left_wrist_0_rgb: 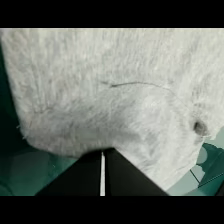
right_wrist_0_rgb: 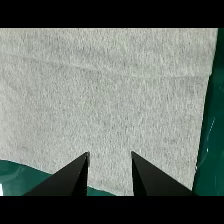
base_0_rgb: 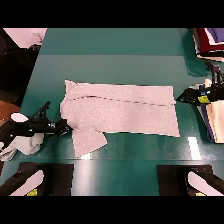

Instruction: Fold the shirts.

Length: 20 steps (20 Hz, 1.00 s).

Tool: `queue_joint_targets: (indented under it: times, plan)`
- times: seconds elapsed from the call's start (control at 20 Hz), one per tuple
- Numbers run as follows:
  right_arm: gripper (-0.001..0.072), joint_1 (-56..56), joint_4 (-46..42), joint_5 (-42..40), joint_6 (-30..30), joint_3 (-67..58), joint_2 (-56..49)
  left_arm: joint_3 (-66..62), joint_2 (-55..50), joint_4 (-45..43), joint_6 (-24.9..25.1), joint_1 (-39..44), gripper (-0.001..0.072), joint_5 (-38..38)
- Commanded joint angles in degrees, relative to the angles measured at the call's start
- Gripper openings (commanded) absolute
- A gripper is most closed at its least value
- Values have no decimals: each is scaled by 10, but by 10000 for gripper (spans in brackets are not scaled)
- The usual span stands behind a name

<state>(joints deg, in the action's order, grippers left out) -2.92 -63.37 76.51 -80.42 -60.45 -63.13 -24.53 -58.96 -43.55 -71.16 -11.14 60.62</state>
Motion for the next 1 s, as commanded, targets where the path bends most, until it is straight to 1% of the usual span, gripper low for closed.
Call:
queue_joint_targets:
  times: [0.0, 0.15, 0.2, 0.25, 0.35, 0.45, 0.65, 0.7, 0.75, 0.8, 0.85, 0.9, 0.95]
  plan:
    - [316, -40, -19, 56, 0, 20, 6, -13, 0, 11, 16, 0, 19, 18]
    - [317, -113, -63, 49, 0, 118, 43, -39, 1, 11, 31, 0, 19, 48]
    - [376, -143, -64, 45, 8, 157, 52, -47, 1, 11, 37, 0, 19, 52]
    - [482, -169, -64, 44, 22, 190, 53, -53, 1, 11, 37, 0, 19, 54]
    - [488, -210, -36, 42, 53, 242, 39, -58, 1, 12, 37, 0, 19, 54]
    - [433, -227, 9, 25, 80, 273, 12, -58, 1, 11, 37, 0, 19, 56]
    - [419, -210, 54, -21, 90, 287, -38, -58, 1, 11, 37, 0, 19, 59]
    - [345, -199, 53, -29, 90, 287, -42, -58, 1, 11, 37, 0, 19, 59]
    - [303, -186, 49, -37, 90, 287, -43, -58, 1, 11, 37, 0, 19, 59]
    - [291, -173, 48, -43, 90, 287, -40, -58, 1, 11, 37, 0, 19, 59]
    - [131, -163, 44, -49, 90, 287, -31, -59, 1, 7, 37, 0, 19, 62]
    - [12, -157, 35, -52, 90, 287, -17, -61, 1, -3, 37, 0, 18, 72]
    - [13, -154, 18, -50, 89, 286, 3, -65, 1, -16, 37, 0, 17, 89]
